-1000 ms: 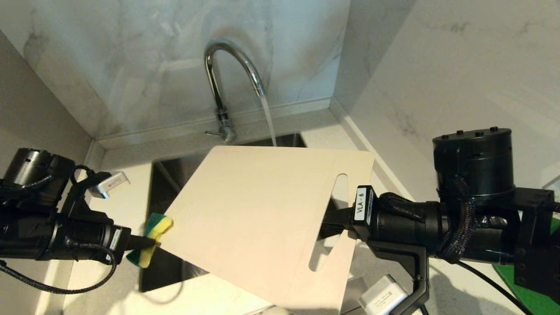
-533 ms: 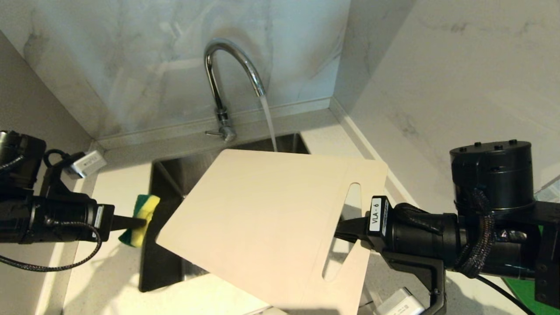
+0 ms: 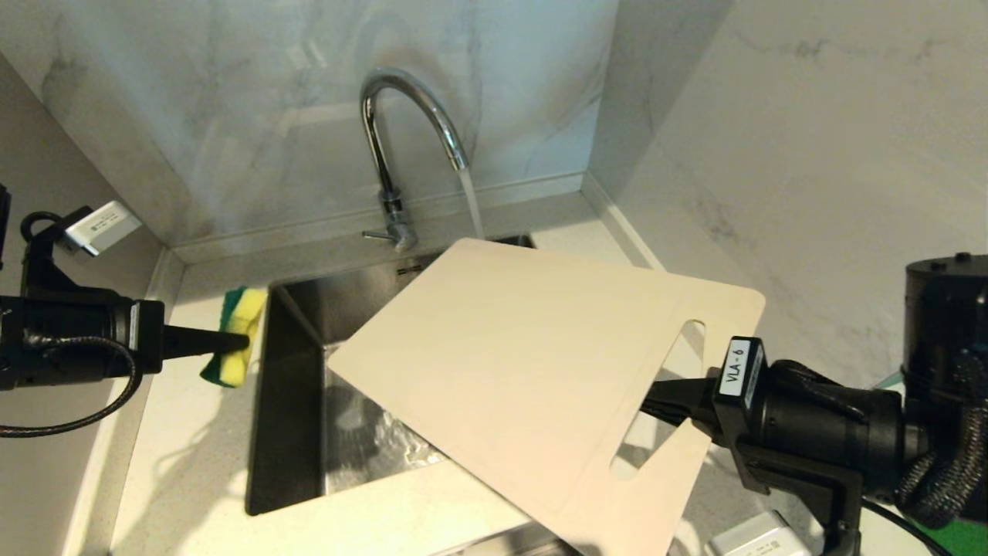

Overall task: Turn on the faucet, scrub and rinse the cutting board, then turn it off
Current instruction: Put down the cutting board

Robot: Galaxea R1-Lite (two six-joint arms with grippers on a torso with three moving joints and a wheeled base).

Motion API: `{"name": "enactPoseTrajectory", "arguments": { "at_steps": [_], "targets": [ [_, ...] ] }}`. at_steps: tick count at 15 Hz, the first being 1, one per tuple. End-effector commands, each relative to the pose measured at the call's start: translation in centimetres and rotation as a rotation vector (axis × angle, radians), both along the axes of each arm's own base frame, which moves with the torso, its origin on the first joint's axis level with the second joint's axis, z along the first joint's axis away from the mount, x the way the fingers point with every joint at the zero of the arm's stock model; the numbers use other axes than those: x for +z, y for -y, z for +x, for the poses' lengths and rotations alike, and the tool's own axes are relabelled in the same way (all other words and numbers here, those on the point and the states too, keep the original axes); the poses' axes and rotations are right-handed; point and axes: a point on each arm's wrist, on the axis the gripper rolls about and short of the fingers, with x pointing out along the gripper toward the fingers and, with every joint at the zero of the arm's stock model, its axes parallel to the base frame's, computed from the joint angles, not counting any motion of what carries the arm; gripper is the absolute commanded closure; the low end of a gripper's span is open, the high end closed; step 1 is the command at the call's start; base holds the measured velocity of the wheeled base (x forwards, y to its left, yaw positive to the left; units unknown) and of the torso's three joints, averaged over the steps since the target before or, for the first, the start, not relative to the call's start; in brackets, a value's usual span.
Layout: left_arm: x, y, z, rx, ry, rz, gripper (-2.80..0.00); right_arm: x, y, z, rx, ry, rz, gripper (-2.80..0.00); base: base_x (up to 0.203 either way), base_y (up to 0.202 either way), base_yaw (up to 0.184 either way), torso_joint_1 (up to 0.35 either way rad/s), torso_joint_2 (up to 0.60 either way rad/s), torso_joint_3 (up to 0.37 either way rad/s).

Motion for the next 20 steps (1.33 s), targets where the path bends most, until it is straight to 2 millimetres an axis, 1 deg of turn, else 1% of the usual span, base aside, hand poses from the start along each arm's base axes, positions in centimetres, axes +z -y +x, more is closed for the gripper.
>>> {"name": "enactPoseTrajectory", "arguments": {
  "at_steps": [1, 2, 4, 7, 9, 12, 15, 20],
  "targets": [
    [0.0, 0.0, 0.0, -0.001, -0.004, -0.002, 0.00, 0.8, 1.4, -3.0, -0.068, 0.034, 0.058, 0.00, 0.000, 0.000, 0.000, 0.000, 0.00, 0.000],
    [0.0, 0.0, 0.1, -0.002, -0.004, -0.001, 0.00, 0.7, 1.8, -3.8, -0.108, 0.014, 0.082, 0.00, 0.000, 0.000, 0.000, 0.000, 0.00, 0.000],
    [-0.1, 0.1, 0.2, 0.000, -0.001, 0.006, 0.00, 0.2, 2.3, -4.3, -0.217, -0.029, 0.119, 0.00, 0.000, 0.000, 0.000, 0.000, 0.00, 0.000],
    [-0.5, 0.2, 0.6, 0.001, -0.016, 0.015, 0.00, -0.6, 2.4, -4.4, -0.285, -0.052, 0.107, 0.00, 0.000, 0.000, 0.000, 0.000, 0.00, 0.000],
    [-1.0, 0.3, 1.1, -0.003, -0.039, 0.016, 0.00, -1.7, 2.5, -4.3, -0.324, -0.102, 0.105, 0.00, 0.000, 0.000, 0.000, 0.000, 0.00, 0.000],
    [-1.5, 0.5, 1.9, -0.007, -0.058, 0.021, 0.00, -2.8, 2.7, -4.5, -0.392, -0.153, 0.124, 0.00, 0.000, 0.000, 0.000, 0.000, 0.00, 0.000],
    [-1.5, 0.7, 2.0, -0.015, -0.056, 0.023, 0.00, -2.7, 3.4, -4.6, -0.497, -0.123, 0.114, 0.00, 0.000, 0.000, 0.000, 0.000, 0.00, 0.000],
    [-1.6, 1.0, 1.8, -0.032, -0.056, 0.029, 0.00, -3.2, 3.6, -4.2, -0.546, -0.140, 0.095, 0.00, 0.000, 0.000, 0.000, 0.000, 0.00, 0.000]
  ]
}}
